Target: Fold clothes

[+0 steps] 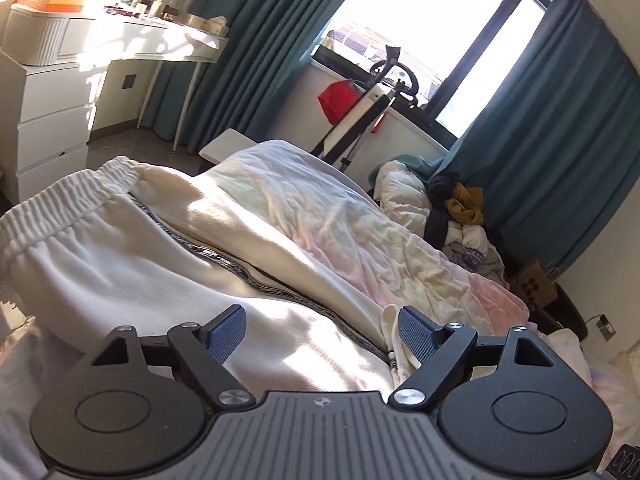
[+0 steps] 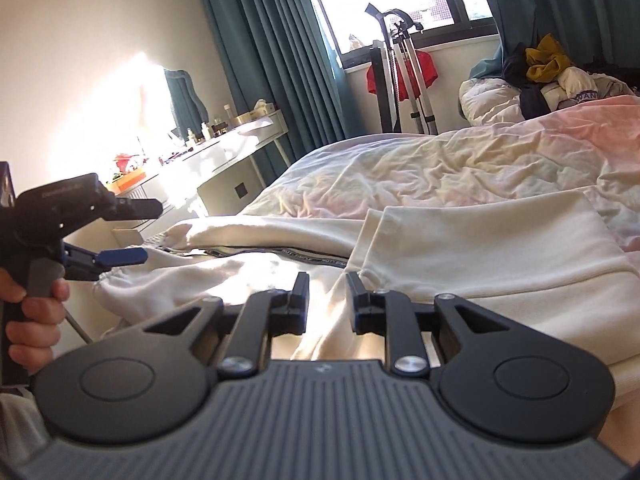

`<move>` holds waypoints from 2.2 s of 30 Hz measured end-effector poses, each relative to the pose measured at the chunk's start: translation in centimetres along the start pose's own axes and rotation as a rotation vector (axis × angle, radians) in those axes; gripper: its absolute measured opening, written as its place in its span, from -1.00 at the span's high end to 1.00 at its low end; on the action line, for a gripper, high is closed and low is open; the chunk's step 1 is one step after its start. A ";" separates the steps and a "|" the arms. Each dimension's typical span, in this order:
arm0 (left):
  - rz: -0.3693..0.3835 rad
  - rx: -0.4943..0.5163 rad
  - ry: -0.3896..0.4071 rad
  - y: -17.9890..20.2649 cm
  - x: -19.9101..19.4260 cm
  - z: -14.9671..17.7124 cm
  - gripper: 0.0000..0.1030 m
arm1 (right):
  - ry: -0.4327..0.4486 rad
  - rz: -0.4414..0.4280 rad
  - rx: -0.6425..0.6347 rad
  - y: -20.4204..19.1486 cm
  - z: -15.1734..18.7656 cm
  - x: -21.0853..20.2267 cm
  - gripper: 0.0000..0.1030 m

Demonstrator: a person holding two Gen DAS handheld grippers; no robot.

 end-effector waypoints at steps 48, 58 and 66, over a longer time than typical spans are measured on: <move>-0.251 -0.136 0.287 -7.4 1.9 -5.2 0.59 | -0.191 0.295 0.058 4.8 2.9 4.6 0.55; -0.016 0.234 0.413 14.4 -0.1 -1.9 0.68 | -0.062 0.345 0.151 8.2 -0.5 -1.6 0.55; 0.121 0.350 0.360 29.0 3.2 5.8 0.69 | 0.013 0.444 0.268 16.0 -1.7 -9.0 0.55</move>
Point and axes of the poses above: each gripper's, at about its wrist camera, not at the fingertips, and x roughly the way its jaws point, y to its right, z to its underside, the point moved 4 cm from there along x, roughly the way its jaws point, and after that the axes turned 12 degrees about -x, right-handed, at the moved point
